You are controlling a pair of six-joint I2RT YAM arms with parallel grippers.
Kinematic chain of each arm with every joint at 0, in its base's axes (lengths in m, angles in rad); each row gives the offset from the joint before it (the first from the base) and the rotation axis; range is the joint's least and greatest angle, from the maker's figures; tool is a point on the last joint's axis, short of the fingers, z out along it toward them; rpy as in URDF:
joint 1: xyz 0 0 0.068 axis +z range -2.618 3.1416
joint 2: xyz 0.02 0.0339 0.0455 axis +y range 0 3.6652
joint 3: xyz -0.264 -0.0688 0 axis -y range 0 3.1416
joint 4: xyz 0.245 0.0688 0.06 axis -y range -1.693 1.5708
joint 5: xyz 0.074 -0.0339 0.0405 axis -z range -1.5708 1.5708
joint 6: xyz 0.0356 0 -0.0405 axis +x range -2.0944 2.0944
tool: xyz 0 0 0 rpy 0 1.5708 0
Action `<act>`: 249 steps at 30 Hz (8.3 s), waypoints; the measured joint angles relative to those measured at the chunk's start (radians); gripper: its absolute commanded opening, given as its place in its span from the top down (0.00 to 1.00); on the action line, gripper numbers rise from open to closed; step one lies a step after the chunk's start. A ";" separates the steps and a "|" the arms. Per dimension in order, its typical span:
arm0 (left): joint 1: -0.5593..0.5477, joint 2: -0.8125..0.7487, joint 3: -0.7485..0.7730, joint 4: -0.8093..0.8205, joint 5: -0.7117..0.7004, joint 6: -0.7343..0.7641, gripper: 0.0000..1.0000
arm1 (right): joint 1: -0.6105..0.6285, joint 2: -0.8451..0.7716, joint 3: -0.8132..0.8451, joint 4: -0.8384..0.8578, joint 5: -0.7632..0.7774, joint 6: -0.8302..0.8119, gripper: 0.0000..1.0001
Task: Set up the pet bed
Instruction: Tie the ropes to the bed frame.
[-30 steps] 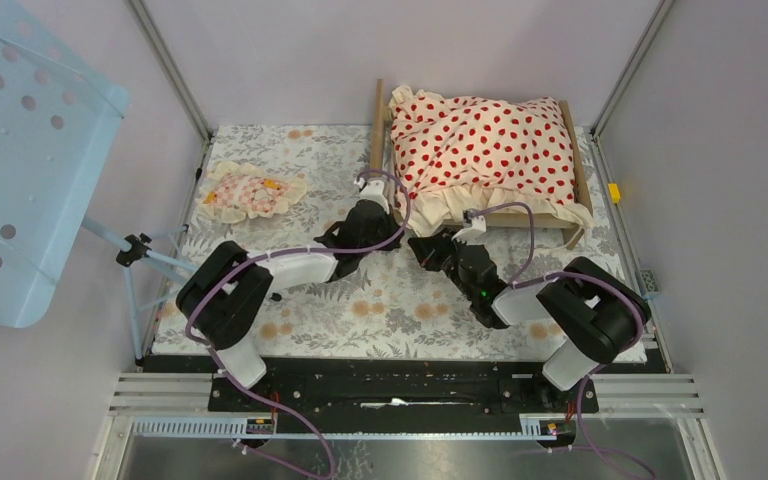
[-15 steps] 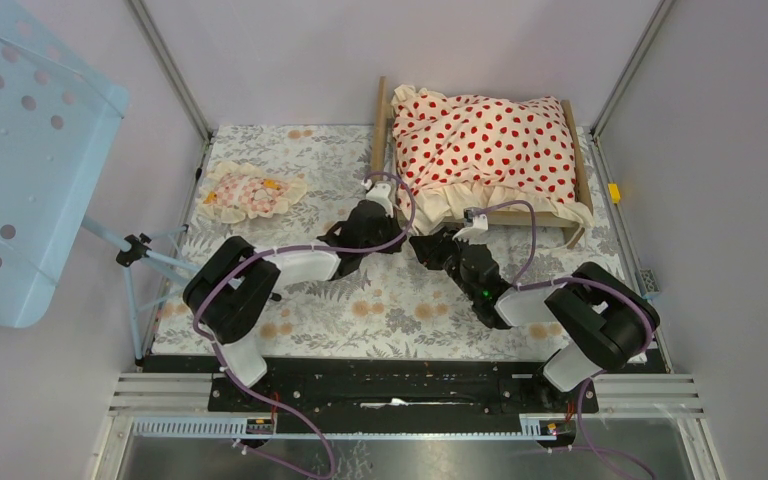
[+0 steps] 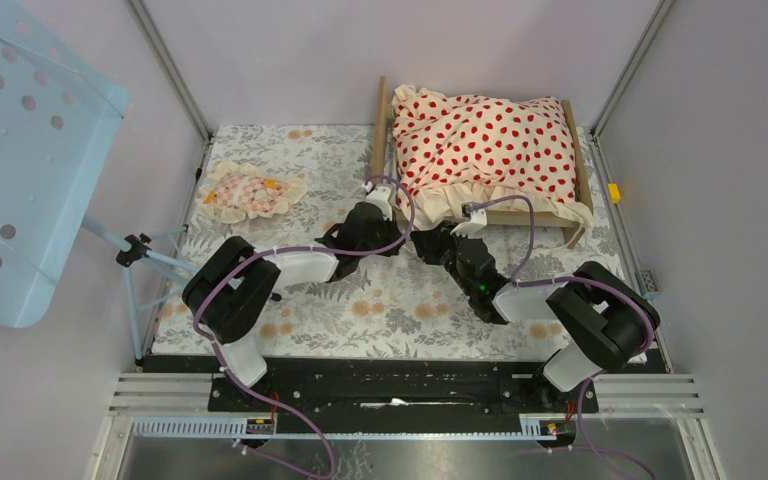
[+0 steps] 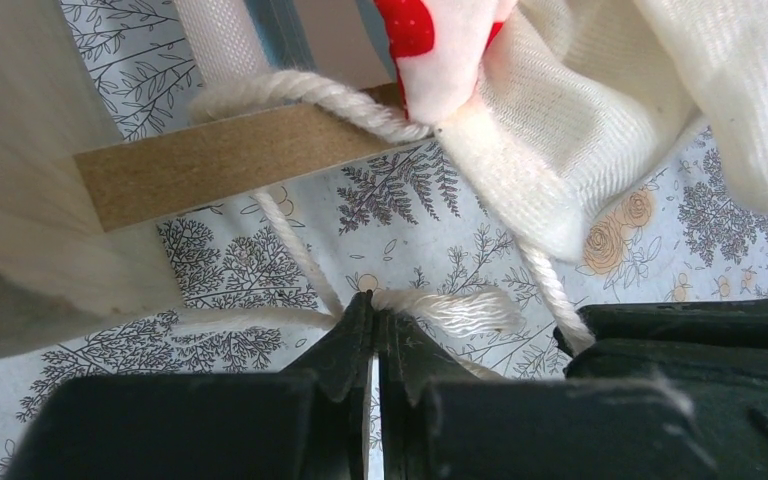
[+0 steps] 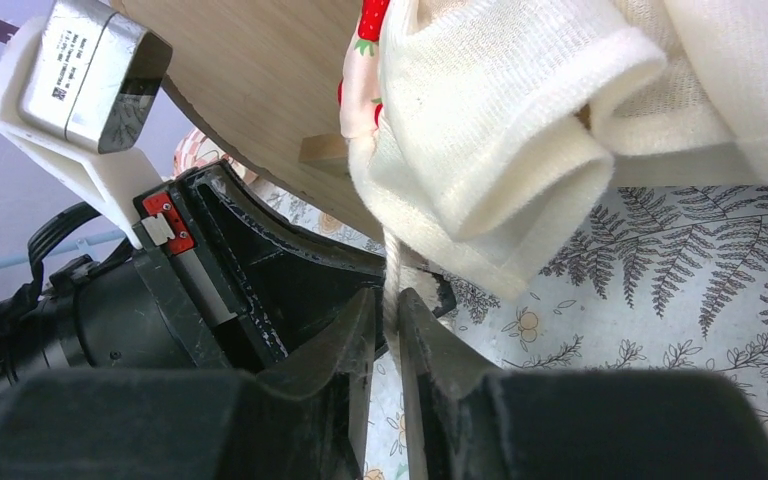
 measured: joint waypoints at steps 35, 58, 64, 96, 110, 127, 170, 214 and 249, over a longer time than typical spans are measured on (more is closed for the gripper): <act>-0.034 0.056 0.032 -0.024 0.153 0.112 1.00 | 0.000 0.006 0.023 -0.018 0.057 0.023 0.57; -0.035 0.069 0.034 -0.015 0.166 0.114 1.00 | -0.015 -0.200 0.000 -0.301 0.165 0.121 0.40; -0.035 0.074 0.034 -0.006 0.169 0.114 1.00 | -0.021 -0.202 0.003 -0.453 0.181 0.344 0.38; -0.035 0.074 0.034 0.003 0.178 0.111 1.00 | -0.072 0.001 0.093 -0.529 0.146 1.137 0.36; -0.035 0.074 0.034 0.003 0.180 0.111 1.00 | -0.072 0.042 0.100 -0.479 0.102 1.145 0.46; -0.035 0.080 0.034 0.006 0.180 0.111 1.00 | -0.072 0.044 0.100 -0.459 0.076 1.145 0.85; -0.020 0.066 0.047 -0.065 0.133 0.127 0.67 | -0.076 0.058 0.092 -0.415 0.068 1.141 1.00; 0.005 0.023 0.143 -0.181 0.095 0.073 0.64 | -0.090 0.101 0.072 -0.360 0.058 1.120 1.00; 0.056 -0.035 0.029 -0.145 0.069 0.153 0.66 | -0.103 0.164 0.055 -0.215 -0.060 1.091 1.00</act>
